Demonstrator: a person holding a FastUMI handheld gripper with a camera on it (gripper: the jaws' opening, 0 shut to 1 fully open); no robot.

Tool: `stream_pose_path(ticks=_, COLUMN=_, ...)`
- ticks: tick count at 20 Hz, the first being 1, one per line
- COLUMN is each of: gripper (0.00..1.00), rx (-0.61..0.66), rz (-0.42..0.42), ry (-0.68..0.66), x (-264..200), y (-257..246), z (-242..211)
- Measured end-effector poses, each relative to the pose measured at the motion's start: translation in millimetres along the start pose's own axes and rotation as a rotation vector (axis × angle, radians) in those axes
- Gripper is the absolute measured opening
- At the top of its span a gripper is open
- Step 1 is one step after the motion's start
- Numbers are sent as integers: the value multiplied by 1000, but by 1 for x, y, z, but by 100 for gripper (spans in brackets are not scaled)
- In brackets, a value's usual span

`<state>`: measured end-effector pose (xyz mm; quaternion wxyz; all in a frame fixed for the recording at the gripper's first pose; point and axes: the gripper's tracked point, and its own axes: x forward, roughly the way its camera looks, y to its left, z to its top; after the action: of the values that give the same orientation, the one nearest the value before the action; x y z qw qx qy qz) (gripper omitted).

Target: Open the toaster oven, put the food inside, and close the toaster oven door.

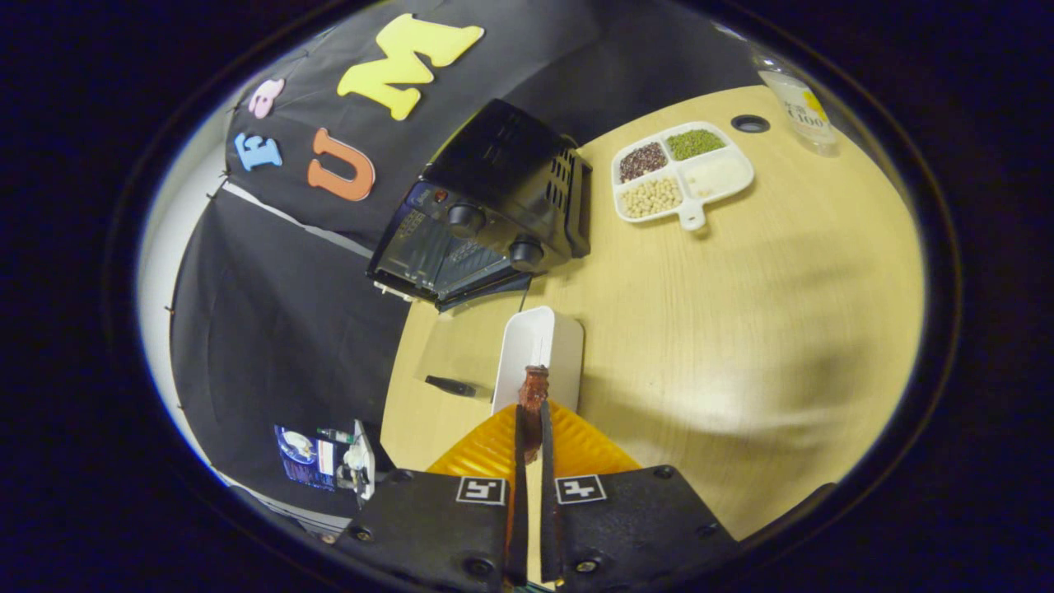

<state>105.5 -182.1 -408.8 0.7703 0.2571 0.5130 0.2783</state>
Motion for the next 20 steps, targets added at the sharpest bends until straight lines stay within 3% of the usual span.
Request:
stream_pose_path(ticks=11, gripper=8, rx=-278, rz=-223, ry=-154, x=-33, y=60, z=-5)
stream_pose_path(ticks=20, gripper=9, rx=-426, rz=-325, ry=-163, x=-3, y=125, z=-32)
